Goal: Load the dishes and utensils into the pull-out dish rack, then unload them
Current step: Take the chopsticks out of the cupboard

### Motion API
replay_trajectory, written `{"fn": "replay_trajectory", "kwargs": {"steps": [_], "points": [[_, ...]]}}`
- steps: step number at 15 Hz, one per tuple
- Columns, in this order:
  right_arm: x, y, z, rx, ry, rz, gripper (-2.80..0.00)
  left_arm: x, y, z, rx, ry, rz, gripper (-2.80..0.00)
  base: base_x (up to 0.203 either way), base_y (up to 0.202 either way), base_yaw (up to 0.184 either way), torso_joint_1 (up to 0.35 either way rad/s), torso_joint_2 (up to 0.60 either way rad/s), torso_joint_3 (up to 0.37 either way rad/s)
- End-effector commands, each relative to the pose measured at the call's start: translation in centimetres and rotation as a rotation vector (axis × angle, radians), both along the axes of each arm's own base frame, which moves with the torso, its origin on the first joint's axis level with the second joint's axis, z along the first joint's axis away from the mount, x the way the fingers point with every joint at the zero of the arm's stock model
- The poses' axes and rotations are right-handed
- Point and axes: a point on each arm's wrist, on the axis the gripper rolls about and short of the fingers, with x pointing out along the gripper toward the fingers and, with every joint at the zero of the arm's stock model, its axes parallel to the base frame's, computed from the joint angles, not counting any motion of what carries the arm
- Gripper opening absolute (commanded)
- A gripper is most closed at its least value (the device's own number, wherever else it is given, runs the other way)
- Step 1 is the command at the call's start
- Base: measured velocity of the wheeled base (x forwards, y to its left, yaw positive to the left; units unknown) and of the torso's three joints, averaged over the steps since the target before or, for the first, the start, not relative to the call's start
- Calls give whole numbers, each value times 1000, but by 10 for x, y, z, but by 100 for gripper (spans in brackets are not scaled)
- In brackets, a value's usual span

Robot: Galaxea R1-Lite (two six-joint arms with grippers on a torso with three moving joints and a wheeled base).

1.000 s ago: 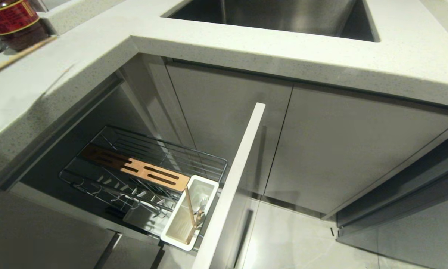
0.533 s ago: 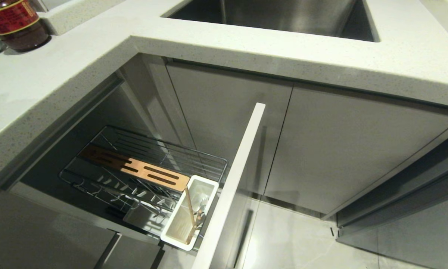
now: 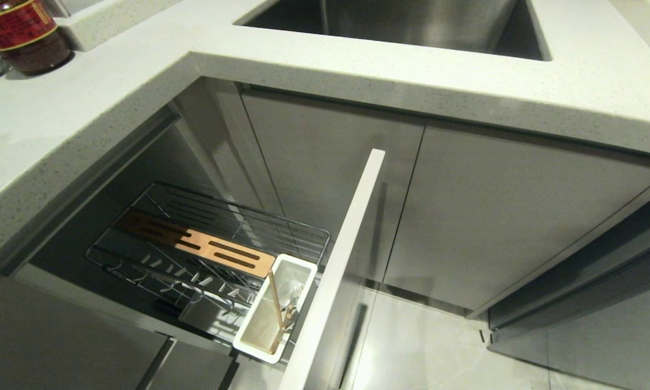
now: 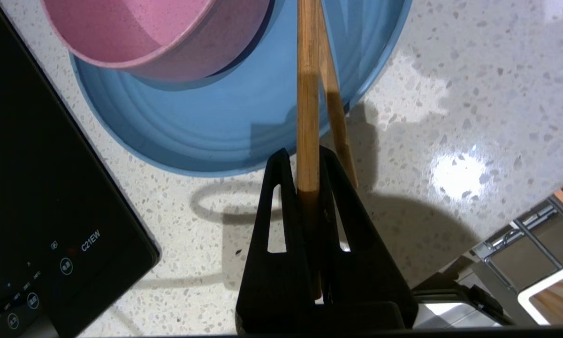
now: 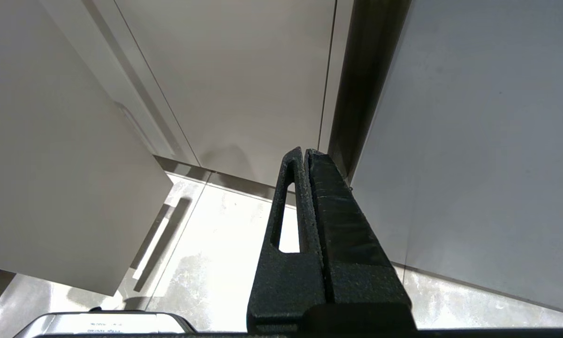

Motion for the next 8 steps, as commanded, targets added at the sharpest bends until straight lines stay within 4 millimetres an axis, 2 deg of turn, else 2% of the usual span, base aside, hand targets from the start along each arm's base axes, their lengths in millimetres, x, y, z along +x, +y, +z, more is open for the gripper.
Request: {"fn": "replay_trajectory", "kwargs": {"steps": [1, 8], "points": [[2, 0, -7, 0, 24, 1, -280, 10, 1, -3, 4, 32, 30, -280, 0, 0, 0, 0, 0, 0], [2, 0, -7, 1, 24, 1, -280, 18, 2, -7, 7, 67, 43, -280, 0, 0, 0, 0, 0, 0]]}}
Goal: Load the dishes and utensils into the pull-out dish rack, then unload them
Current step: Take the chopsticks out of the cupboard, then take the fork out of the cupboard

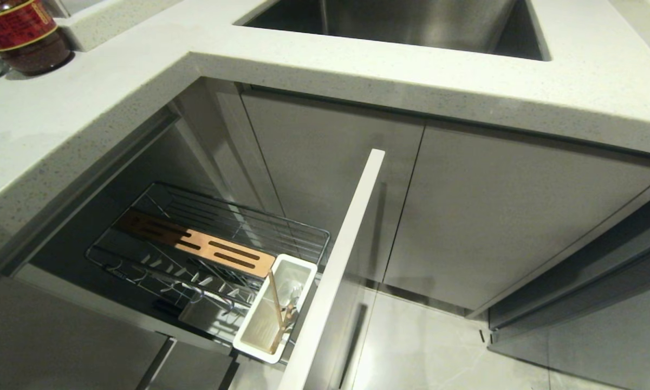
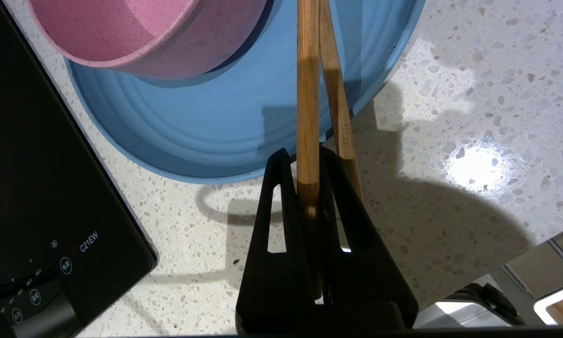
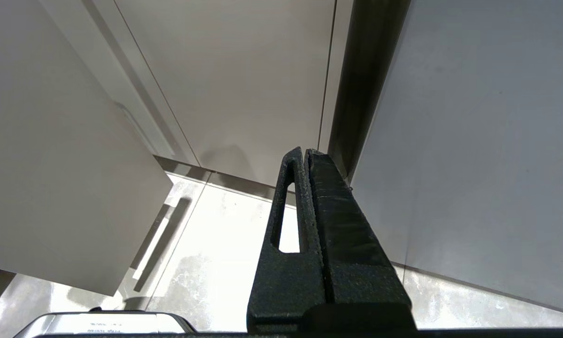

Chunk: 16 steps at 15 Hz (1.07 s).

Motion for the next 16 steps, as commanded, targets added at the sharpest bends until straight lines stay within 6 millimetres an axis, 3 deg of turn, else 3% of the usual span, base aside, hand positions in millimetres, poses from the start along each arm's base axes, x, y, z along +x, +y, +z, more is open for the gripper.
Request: {"fn": "replay_trajectory", "kwargs": {"steps": [1, 10, 11, 16], "points": [[2, 0, -7, 0, 24, 1, -280, 2, 0, -2, 2, 15, 5, -280, 0, 0, 0, 0, 0, 0], [2, 0, -7, 0, 24, 1, -280, -2, 1, 0, 3, 0, 14, -280, 0, 0, 0, 0, 0, 0], [2, 0, -7, 0, 24, 1, -280, -2, 1, 0, 3, 1, 14, 0, 0, 0, 0, 0, 0, 0], [2, 0, -7, 0, 24, 1, -280, -5, 1, 1, 3, -12, 15, 0, 0, 0, 0, 0, 0, 0]]}}
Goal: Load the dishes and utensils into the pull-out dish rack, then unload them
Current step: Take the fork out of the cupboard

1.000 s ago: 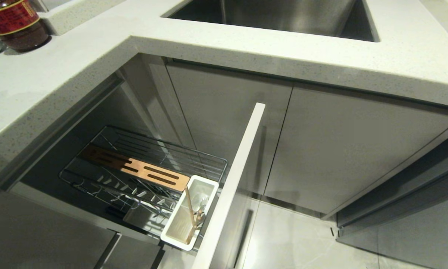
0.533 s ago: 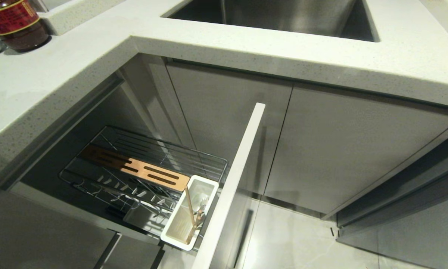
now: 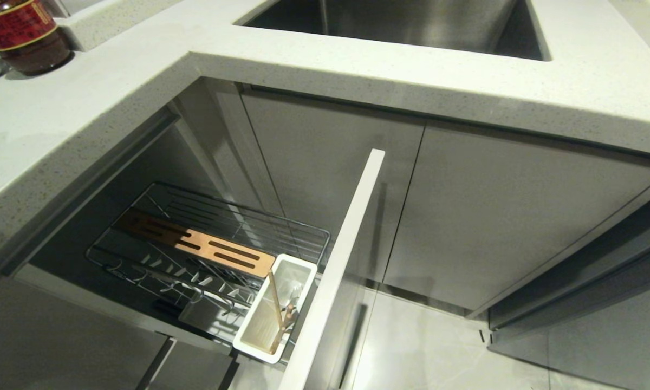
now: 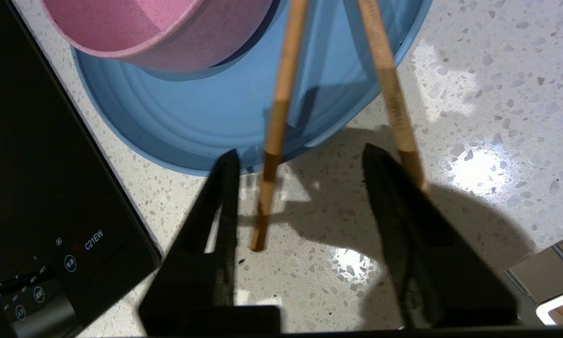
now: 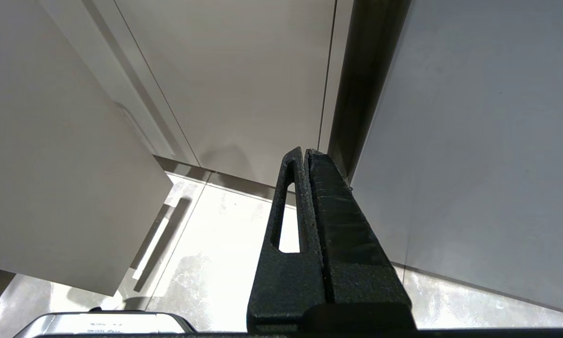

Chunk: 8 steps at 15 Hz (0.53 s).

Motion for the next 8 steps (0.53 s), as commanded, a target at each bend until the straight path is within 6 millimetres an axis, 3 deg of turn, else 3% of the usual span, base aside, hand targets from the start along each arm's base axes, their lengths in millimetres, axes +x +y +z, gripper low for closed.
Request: {"fn": "replay_trajectory", "kwargs": {"steps": [1, 8], "points": [[2, 0, -7, 0, 24, 1, -280, -3, 0, 1, 0, -11, 5, 0, 0, 0, 0, 0, 0, 0], [2, 0, -7, 0, 24, 1, -280, -48, 3, 16, 8, -147, -10, 0, 0, 0, 0, 0, 0, 0]]}}
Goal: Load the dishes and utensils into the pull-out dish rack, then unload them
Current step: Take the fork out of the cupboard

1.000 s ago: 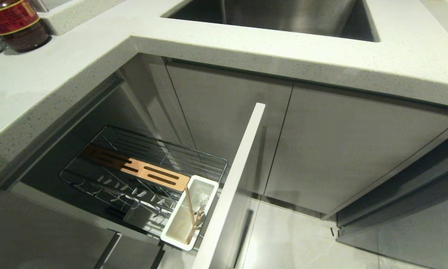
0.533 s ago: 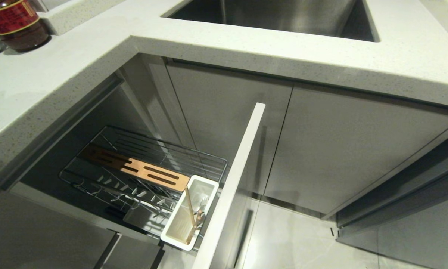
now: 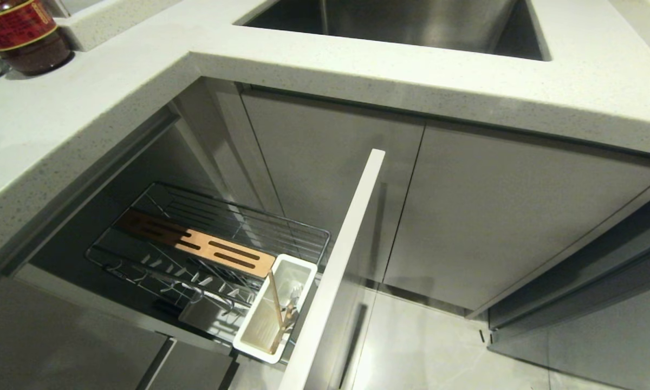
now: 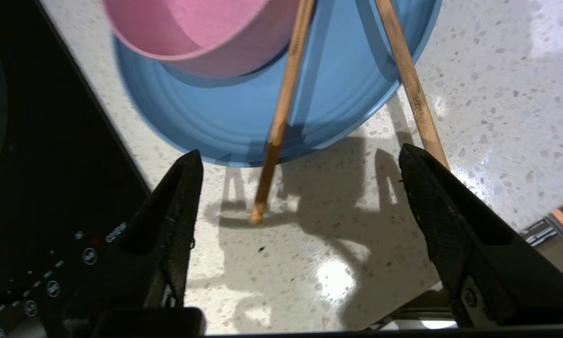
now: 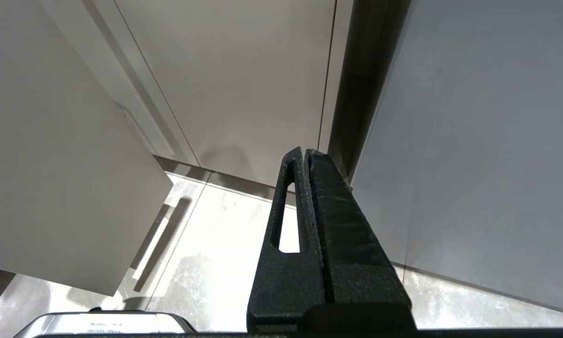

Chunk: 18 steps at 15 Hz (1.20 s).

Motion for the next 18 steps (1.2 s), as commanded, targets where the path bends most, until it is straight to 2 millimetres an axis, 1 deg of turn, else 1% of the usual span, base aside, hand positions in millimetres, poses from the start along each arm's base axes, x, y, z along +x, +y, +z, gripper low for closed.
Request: {"fn": "replay_trajectory", "kwargs": {"steps": [1, 3, 4, 5, 7, 9, 11, 14, 16, 18], "points": [[2, 0, -7, 0, 24, 1, -280, -26, 2, 7, 6, -80, -6, 0, 0, 0, 0, 0, 0, 0], [2, 0, -7, 0, 24, 1, -280, -32, 2, 20, 4, -230, -17, 0, 0, 0, 0, 0, 0, 0], [2, 0, -7, 0, 24, 1, -280, -33, 2, 24, 5, -274, -24, -280, 0, 0, 0, 0, 0, 0], [2, 0, -7, 0, 24, 1, -280, -32, 1, 31, -2, -348, -39, -280, 0, 0, 0, 0, 0, 0], [2, 0, -7, 0, 24, 1, -280, -27, -1, 38, -49, -439, -144, -280, 0, 0, 0, 0, 0, 0], [2, 0, -7, 0, 24, 1, -280, -21, -5, 43, -154, -537, -261, -280, 0, 0, 0, 0, 0, 0], [2, 0, -7, 0, 24, 1, -280, -13, -10, 45, -252, -587, -338, -280, 0, 0, 0, 0, 0, 0], [2, 0, -7, 0, 24, 1, -280, 3, -24, 38, -355, -545, -482, -280, 0, 0, 0, 0, 0, 0], [2, 0, -7, 0, 24, 1, -280, 21, -38, 27, -395, -464, -540, -280, 0, 0, 0, 0, 0, 0], [2, 0, -7, 0, 24, 1, -280, 30, -50, 18, -416, -402, -597, -280, 0, 0, 0, 0, 0, 0]]}}
